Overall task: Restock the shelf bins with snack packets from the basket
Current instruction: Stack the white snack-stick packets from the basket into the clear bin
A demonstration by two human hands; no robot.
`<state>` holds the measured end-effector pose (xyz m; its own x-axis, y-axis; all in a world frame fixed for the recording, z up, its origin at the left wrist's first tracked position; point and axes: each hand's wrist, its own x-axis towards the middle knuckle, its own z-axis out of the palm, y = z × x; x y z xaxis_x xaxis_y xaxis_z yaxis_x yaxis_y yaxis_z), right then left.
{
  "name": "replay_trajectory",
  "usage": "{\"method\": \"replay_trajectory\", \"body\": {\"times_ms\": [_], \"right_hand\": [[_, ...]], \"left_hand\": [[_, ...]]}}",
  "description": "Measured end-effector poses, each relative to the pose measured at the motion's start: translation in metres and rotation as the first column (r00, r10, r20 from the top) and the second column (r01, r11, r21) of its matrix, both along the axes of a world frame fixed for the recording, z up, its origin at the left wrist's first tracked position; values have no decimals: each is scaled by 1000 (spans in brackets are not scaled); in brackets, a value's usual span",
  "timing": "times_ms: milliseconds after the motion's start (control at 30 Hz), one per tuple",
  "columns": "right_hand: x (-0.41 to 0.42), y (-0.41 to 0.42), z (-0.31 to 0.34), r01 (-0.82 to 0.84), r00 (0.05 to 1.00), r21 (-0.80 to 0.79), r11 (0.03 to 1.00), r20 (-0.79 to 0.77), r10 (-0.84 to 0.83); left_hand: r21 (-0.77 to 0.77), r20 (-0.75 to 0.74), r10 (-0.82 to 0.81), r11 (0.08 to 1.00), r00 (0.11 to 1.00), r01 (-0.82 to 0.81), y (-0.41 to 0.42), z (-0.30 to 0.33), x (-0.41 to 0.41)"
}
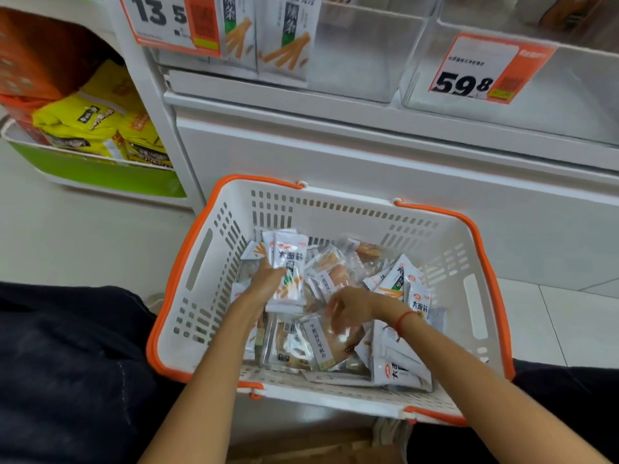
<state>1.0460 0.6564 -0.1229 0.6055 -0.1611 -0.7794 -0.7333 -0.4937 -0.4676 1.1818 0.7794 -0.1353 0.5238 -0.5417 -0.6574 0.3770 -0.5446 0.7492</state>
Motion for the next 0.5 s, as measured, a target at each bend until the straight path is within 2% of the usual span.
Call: {"method": "replay_trajectory", "body": {"times_ms": [67,133,233,333,400,500], "right_hand": [[-4,7,-4,-358,901,99,929,-226,371],[-12,15,-20,-471,814,135,872,-314,489],[-23,23,-29,-469,838,-32,883,-331,433],[-29,23,-20,-577,796,-85,812,-283,536],[-30,20,-21,-527,837,-44,849,-200,509],[-27,1,-15,-318,944,82,945,-61,323]], "left_hand": [[-9,-7,80,997,997,-80,-1,-7,8],[-37,-13,146,989,989,-147,-5,-8,11],[-54,-1,218,975,976,-218,-9,-8,8],[-68,-29,206,976,978,-207,-7,-8,2],[-92,-43,206,974,978,-209,-6,-10,0],[-91,6,233,969,973,-231,-6,-12,-2]]}}
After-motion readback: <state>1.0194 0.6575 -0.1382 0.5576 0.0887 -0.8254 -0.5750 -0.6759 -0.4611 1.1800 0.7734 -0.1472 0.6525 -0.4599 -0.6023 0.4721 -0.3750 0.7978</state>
